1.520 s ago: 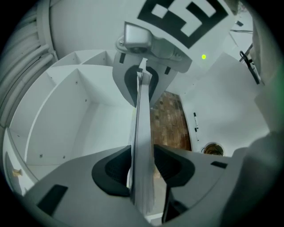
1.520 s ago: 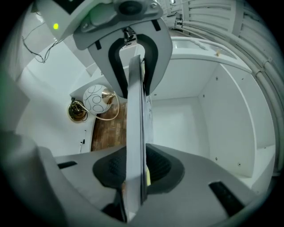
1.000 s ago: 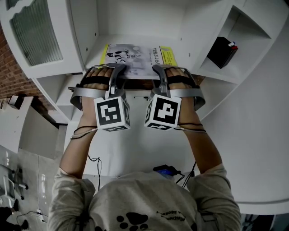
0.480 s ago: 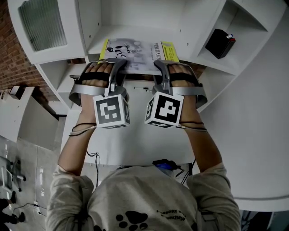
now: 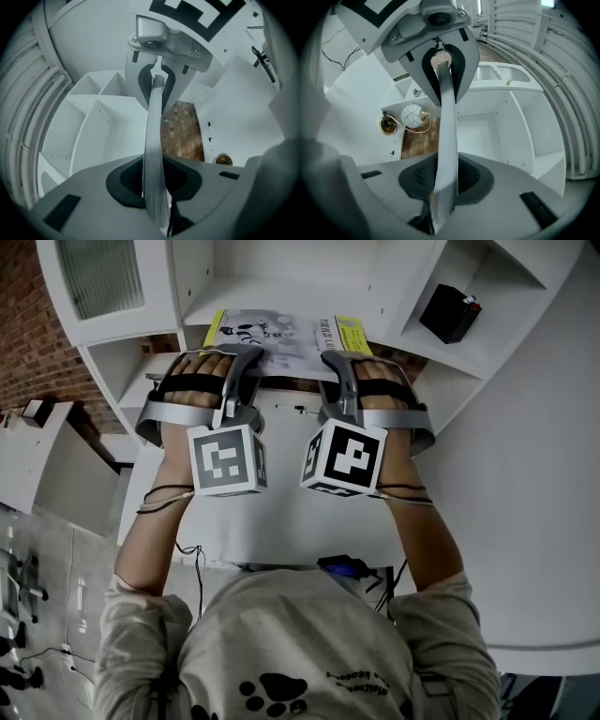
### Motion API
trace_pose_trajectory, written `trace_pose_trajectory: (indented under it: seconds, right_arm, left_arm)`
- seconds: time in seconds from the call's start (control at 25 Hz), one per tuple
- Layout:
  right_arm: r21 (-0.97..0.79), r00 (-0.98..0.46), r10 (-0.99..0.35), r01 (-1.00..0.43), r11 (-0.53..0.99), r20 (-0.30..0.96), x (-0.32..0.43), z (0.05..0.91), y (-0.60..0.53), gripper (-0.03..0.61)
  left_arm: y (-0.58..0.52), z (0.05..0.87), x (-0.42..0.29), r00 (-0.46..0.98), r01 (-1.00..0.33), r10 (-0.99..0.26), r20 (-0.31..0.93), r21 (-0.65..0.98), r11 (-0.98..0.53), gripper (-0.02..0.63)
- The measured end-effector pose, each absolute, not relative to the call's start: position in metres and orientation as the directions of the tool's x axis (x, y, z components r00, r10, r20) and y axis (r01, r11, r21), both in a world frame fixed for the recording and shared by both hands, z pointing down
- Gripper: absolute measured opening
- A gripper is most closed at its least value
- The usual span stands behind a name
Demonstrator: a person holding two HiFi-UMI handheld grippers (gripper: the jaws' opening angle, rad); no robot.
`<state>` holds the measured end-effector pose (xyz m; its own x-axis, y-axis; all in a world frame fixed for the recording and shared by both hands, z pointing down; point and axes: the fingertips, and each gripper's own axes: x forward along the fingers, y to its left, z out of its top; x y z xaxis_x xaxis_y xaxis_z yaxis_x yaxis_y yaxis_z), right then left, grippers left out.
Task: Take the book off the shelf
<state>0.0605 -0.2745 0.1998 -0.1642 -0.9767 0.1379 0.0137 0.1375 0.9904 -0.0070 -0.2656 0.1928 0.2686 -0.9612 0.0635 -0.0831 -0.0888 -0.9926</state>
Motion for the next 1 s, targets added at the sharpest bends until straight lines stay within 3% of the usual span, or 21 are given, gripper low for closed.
trace_pose_trajectory:
  seconds: [0.32,0.56,1.0]
  right_arm:
    - [0.993,-0.17,-0.979,0.005,0.115,0.114,0.069,0.201,-0.249,0.078]
    - [0.973,-0.167,-0.961,-0.026,0.229,0.221,0.068,0.244,-0.242,0.084]
    - [0.952,-0.125,-0.949,-0.067,0.298,0.289,0.052,0.305,-0.22,0.084]
  left_arm:
    - [-0.242,0.197,0.002,0.281,-0.101,-0.958,0.055,-0.991,-0.086,0.077]
    - [-0.234,0.236,0.001,0.297,-0.062,-0.941,0.161,-0.98,-0.187,0.091]
    - [-0.214,0.297,-0.017,0.317,-0.064,-0.921,0.225,-0.964,-0.258,0.089]
